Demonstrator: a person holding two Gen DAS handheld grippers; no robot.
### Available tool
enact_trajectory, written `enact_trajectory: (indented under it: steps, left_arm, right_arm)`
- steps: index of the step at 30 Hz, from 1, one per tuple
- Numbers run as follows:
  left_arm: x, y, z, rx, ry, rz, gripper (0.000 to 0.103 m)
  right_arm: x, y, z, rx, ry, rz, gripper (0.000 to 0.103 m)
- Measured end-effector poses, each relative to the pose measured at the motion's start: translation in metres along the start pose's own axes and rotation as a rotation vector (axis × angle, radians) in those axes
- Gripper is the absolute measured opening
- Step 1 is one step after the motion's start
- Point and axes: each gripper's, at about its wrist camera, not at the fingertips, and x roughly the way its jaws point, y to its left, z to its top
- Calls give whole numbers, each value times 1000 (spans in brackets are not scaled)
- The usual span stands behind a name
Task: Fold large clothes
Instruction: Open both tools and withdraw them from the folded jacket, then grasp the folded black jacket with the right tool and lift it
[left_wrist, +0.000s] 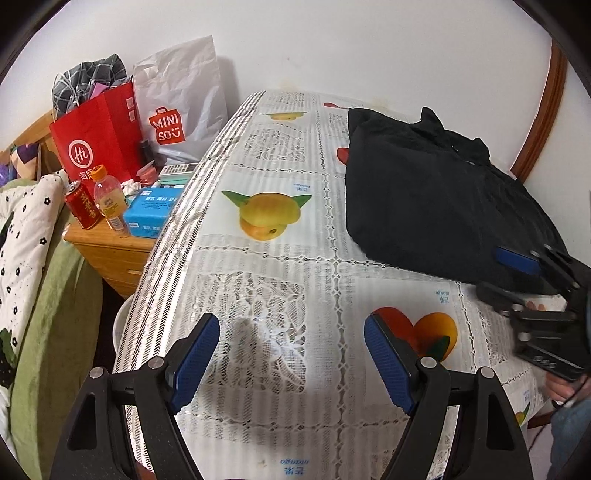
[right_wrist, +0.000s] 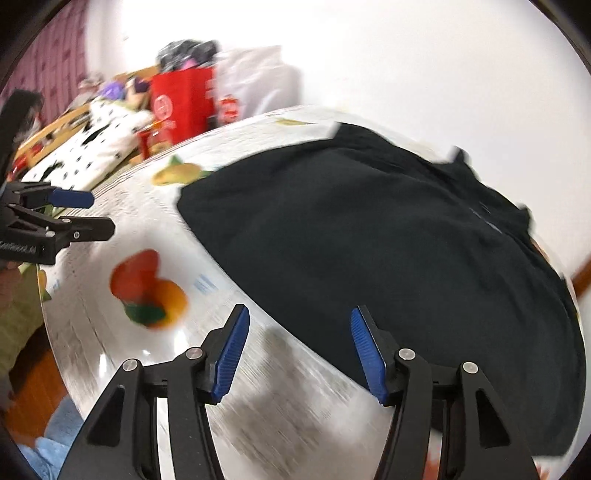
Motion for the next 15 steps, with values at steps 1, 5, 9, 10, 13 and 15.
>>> enact_trajectory:
  steps: [1,5,9,10,13,15]
  left_arm:
    - [0,2,0,-2,1,-5,79]
    - [4,9,0,-14,4,-24,79]
    - [9,13,4,-17,7,-42,79]
    - [12,13,5,-19,12,-51,79]
    - [18,14,7,-17,23,-72,79]
    - [20,15,8,-16,24,-77,79]
  right_arm:
    - [6,9,8,-35,-2,5,57]
    - [21,30,27,-113,-4,41,57]
    - [38,45,37,-166,22,60,57]
    - [42,45,40,-167,23,60,57]
    - [52,45,53,-147,31,103,57]
    - [60,48,61,-145,35,116,57]
